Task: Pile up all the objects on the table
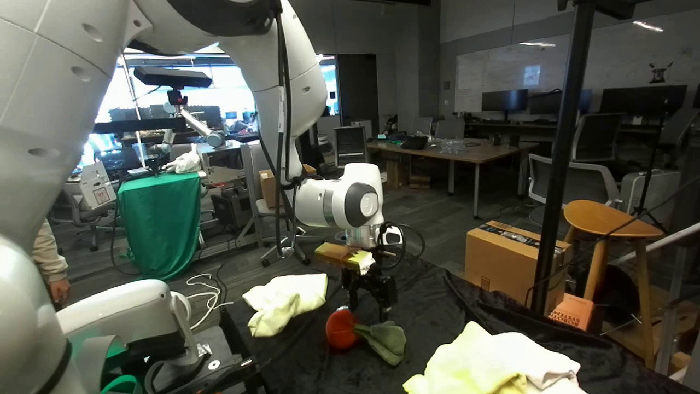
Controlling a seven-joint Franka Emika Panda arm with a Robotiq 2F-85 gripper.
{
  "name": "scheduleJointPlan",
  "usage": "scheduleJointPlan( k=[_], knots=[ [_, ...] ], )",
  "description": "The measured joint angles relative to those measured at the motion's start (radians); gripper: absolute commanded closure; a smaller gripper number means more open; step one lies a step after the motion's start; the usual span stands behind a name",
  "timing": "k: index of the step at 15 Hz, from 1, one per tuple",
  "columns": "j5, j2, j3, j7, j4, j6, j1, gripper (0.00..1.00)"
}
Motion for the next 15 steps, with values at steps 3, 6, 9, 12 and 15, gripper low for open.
scheduleJointPlan(
  k=[3, 6, 9, 12, 15],
  knots=[
    [0.024, 0.016, 0.038, -0.034, 0.027, -0.070, -0.033, 0.00],
    [0.100, 0.039, 0.092, -0.103, 0.060, -0.117, -0.082, 0.00],
    [0.160, 0.072, 0.124, -0.144, 0.096, -0.141, -0.116, 0.00],
    [0.212, 0.104, 0.144, -0.174, 0.121, -0.151, -0.143, 0.00],
    [0.237, 0.123, 0.148, -0.184, 0.131, -0.165, -0.158, 0.00]
  ],
)
